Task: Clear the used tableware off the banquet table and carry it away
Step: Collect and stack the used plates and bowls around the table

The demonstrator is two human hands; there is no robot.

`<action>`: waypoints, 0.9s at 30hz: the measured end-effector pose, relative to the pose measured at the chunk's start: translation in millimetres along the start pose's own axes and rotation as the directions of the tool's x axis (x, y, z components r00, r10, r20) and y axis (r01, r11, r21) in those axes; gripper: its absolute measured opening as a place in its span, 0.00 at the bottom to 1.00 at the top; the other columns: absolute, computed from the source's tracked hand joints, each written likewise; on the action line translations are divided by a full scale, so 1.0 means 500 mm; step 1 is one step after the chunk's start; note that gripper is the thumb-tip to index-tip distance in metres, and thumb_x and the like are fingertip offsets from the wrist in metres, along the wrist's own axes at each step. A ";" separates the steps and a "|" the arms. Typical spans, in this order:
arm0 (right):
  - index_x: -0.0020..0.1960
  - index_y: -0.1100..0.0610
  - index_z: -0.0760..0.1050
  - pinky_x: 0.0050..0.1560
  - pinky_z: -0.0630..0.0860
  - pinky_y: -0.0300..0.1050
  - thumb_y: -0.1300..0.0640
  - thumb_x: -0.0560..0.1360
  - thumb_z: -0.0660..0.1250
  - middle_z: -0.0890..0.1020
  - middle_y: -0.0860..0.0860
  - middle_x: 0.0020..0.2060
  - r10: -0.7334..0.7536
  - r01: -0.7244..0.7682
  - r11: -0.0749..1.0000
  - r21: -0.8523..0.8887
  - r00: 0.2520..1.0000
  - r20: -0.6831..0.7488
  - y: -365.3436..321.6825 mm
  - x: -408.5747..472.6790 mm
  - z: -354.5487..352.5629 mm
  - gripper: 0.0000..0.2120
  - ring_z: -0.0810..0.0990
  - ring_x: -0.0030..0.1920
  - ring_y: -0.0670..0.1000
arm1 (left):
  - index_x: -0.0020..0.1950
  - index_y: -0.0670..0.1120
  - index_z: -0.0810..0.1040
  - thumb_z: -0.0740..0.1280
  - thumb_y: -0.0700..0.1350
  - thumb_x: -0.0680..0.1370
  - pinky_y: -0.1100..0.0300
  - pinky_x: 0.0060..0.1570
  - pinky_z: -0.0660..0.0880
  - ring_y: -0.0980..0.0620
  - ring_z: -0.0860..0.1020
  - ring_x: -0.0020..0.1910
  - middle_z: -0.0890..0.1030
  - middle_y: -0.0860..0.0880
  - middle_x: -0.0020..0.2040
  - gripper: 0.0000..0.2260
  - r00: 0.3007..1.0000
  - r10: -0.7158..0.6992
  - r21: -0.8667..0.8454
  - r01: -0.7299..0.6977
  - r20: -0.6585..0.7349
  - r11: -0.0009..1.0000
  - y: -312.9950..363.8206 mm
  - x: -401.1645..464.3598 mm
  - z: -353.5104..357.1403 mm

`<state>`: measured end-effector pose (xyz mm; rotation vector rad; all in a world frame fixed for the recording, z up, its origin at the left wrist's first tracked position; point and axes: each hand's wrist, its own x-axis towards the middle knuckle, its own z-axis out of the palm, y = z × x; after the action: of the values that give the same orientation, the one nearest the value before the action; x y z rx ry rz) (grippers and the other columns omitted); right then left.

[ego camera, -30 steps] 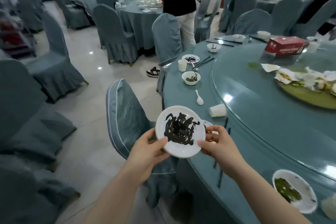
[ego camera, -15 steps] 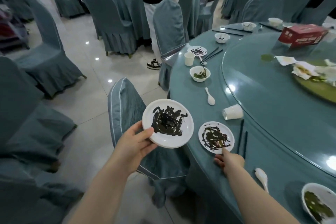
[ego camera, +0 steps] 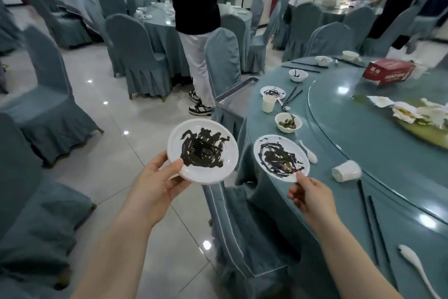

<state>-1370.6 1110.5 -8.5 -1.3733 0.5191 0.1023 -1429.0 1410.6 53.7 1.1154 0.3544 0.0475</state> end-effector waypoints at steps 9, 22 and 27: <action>0.41 0.59 0.76 0.23 0.71 0.38 0.52 0.78 0.64 0.77 0.52 0.26 -0.081 0.116 0.987 -0.113 0.959 0.273 -0.040 -0.087 0.284 0.12 0.78 0.27 0.50 | 0.57 0.47 0.78 0.65 0.40 0.78 0.64 0.34 0.79 0.56 0.83 0.36 0.86 0.50 0.42 0.09 0.997 -0.083 -0.004 0.083 -0.002 0.997 0.086 0.080 -0.179; 0.55 0.58 0.74 0.40 0.82 0.45 0.66 0.75 0.65 0.86 0.56 0.40 0.005 0.103 0.977 -0.189 0.867 0.498 -0.071 0.181 0.755 0.10 0.83 0.37 0.55 | 0.56 0.49 0.80 0.67 0.43 0.75 0.63 0.36 0.79 0.54 0.83 0.39 0.85 0.50 0.45 0.10 0.994 -0.105 0.059 0.103 0.034 0.993 0.228 0.476 -0.323; 0.49 0.57 0.81 0.44 0.82 0.42 0.68 0.71 0.69 0.86 0.55 0.43 -0.031 0.164 0.963 -0.212 0.855 0.517 -0.112 0.316 0.851 0.11 0.84 0.41 0.51 | 0.57 0.49 0.79 0.70 0.45 0.72 0.60 0.38 0.80 0.49 0.84 0.42 0.85 0.47 0.49 0.13 0.987 -0.141 0.046 0.138 0.078 0.989 0.269 0.646 -0.319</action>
<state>-1086.2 1467.3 21.4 -1.5421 -0.0168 0.4504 -1154.0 1678.2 28.0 1.1263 0.3617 -0.1287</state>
